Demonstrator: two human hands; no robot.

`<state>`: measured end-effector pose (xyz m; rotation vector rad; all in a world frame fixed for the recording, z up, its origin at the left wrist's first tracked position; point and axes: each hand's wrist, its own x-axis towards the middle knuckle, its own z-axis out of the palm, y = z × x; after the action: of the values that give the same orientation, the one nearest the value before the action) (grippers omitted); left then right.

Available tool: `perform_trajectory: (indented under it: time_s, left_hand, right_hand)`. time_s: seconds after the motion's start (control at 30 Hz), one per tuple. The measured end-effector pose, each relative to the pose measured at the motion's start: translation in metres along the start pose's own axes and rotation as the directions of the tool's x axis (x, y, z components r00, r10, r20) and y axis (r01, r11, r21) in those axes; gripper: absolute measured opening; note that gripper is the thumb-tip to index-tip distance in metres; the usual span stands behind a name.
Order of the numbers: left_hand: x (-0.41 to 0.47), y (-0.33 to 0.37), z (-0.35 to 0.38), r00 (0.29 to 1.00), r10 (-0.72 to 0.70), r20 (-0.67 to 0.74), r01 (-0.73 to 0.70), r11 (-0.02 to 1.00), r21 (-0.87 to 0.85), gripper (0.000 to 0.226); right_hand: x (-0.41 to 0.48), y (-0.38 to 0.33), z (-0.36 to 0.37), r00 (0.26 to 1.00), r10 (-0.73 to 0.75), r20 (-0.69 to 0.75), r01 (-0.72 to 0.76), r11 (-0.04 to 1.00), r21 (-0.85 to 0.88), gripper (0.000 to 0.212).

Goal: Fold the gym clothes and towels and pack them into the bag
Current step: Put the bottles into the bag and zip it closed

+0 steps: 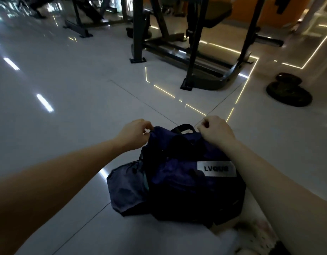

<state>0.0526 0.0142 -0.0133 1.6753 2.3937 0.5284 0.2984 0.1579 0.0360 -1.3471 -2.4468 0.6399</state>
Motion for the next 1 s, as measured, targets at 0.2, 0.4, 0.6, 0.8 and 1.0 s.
perform_trajectory:
  time_s: [0.2, 0.4, 0.6, 0.8, 1.0]
  left_hand:
    - [0.032, 0.106, 0.009, 0.989, 0.135, 0.065, -0.136, 0.991, 0.013, 0.025]
    - [0.045, 0.154, 0.053, 0.95, 0.213, 0.227, -0.209, 0.977, -0.041, 0.025]
    - [0.063, 0.179, 0.1, 0.947, 0.216, 0.238, -0.209, 0.976, -0.055, 0.019]
    - [0.081, 0.199, 0.123, 0.948, 0.188, 0.256, -0.152, 0.977, -0.152, 0.017]
    - [0.092, 0.206, 0.13, 0.949, 0.135, 0.283, -0.054, 0.96, -0.274, 0.008]
  right_hand:
    - [0.016, 0.052, -0.04, 0.993, 0.114, -0.007, -0.113, 0.988, 0.106, 0.011]
    - [0.017, 0.123, -0.026, 0.916, 0.363, 0.169, -0.37, 0.929, 0.014, 0.018]
    - [-0.005, 0.184, 0.015, 0.861, 0.424, 0.281, -0.501, 0.804, 0.322, 0.045]
    - [0.007, 0.198, 0.015, 0.865, 0.429, 0.259, -0.501, 0.77, 0.395, 0.018]
    - [0.02, 0.189, 0.008, 0.841, 0.46, 0.284, -0.541, 0.733, 0.413, 0.014]
